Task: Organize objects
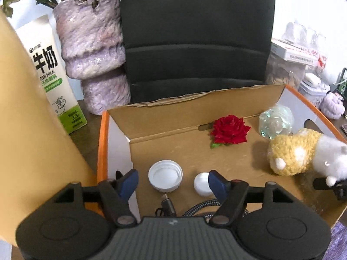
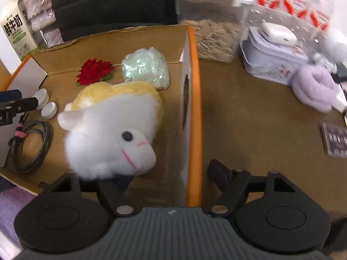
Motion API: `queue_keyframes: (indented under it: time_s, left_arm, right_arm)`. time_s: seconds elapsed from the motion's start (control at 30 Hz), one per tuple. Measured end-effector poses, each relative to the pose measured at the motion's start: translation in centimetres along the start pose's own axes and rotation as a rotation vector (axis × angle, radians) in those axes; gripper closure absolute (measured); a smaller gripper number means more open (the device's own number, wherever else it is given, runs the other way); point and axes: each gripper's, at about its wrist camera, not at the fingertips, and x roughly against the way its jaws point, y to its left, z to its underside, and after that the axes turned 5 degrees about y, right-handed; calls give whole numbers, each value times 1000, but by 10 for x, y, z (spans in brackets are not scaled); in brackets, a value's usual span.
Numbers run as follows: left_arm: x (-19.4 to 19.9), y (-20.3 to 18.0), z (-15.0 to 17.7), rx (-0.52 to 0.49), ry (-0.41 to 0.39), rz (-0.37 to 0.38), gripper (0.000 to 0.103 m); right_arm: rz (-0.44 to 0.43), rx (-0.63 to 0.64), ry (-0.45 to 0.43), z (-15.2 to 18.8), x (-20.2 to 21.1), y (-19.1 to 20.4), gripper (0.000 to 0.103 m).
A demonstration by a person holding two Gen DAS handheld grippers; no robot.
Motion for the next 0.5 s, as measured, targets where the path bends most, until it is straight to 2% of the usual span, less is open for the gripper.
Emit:
queue_keyframes:
  time_s: [0.1,0.17,0.23,0.33,0.43,0.5]
  left_arm:
    - [13,0,5,41,6,-24,32]
    - [35,3,9,67,9,28,31]
    - [67,0,15,49,-28,52,30]
    - [119,-3,22,10,-109,33,25]
    - [175,-6,37,9,-182,35,21]
    - [211,-9,56,4,-237,48,16]
  right_arm:
    - [2,-22,-34,18,21,1,27]
    - [-33,-43,-71,30,40,3,22]
    - [-42,-55,-106,39,62,6,19]
    - [-65,-36,-155,50,100,13,14]
    - [-10,17,-245,62,144,29,7]
    - [-5,36,-306,73,173,34,5]
